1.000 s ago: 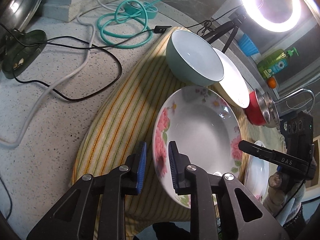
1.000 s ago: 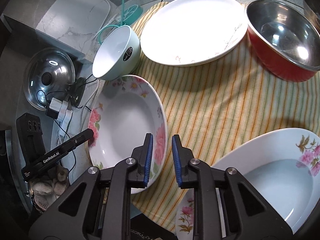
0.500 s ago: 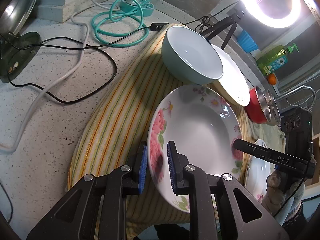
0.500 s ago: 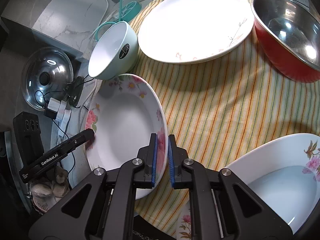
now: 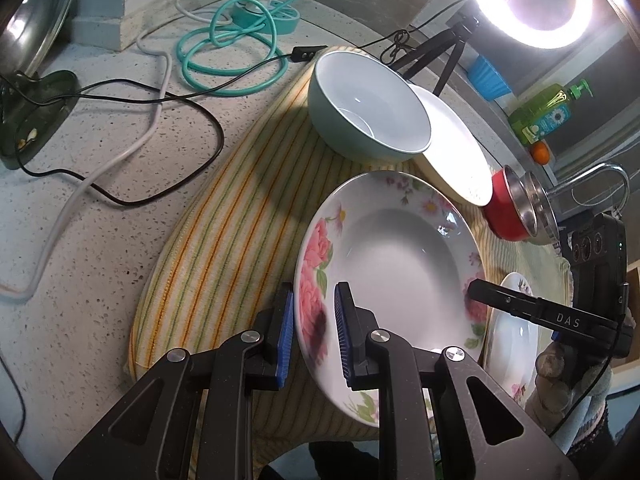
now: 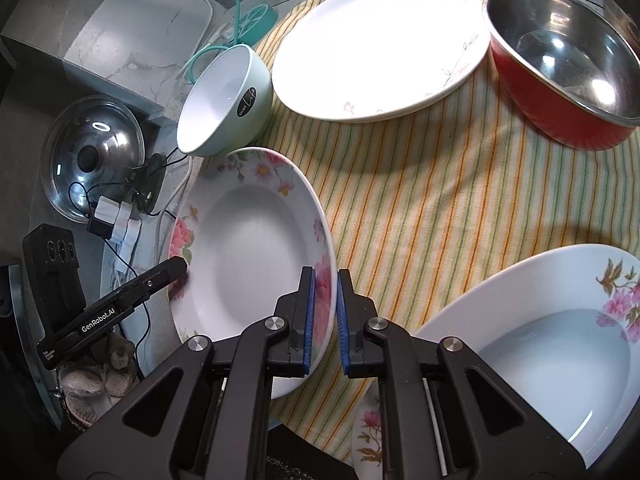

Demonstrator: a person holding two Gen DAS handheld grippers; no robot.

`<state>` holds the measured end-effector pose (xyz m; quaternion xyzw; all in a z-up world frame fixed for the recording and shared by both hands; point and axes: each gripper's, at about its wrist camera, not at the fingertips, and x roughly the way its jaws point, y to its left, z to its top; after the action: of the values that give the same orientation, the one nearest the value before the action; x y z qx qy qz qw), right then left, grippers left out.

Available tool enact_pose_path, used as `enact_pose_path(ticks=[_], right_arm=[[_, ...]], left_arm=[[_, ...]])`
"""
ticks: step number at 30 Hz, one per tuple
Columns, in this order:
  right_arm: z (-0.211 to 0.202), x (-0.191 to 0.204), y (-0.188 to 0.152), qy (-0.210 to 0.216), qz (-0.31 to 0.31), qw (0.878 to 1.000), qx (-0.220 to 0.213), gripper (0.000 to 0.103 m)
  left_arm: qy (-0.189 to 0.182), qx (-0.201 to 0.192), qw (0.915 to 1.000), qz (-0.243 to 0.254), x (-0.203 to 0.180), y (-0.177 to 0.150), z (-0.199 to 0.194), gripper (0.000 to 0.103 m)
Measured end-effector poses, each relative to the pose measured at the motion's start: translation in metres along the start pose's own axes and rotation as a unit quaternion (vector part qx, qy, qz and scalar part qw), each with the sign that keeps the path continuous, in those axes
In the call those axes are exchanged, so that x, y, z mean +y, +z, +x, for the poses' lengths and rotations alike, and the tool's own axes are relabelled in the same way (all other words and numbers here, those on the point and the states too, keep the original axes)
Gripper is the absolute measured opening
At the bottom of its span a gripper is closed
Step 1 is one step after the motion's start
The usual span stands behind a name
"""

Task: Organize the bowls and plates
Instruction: 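Lift the pink-rose plate with the right gripper toward the pink-blossom plate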

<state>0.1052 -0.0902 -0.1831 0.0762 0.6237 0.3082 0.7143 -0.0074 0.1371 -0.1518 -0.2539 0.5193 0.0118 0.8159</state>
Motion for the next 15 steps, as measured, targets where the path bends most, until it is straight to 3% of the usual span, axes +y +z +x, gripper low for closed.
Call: enact_pose_path(ticks=[15], right_arm=[[-0.053,-0.021,-0.020,0.001,0.024,0.999,-0.036,0.010]], left_arm=[[-0.029,-0.006,0.9984,0.048,-0.046,0.000,-0.010,0.018]])
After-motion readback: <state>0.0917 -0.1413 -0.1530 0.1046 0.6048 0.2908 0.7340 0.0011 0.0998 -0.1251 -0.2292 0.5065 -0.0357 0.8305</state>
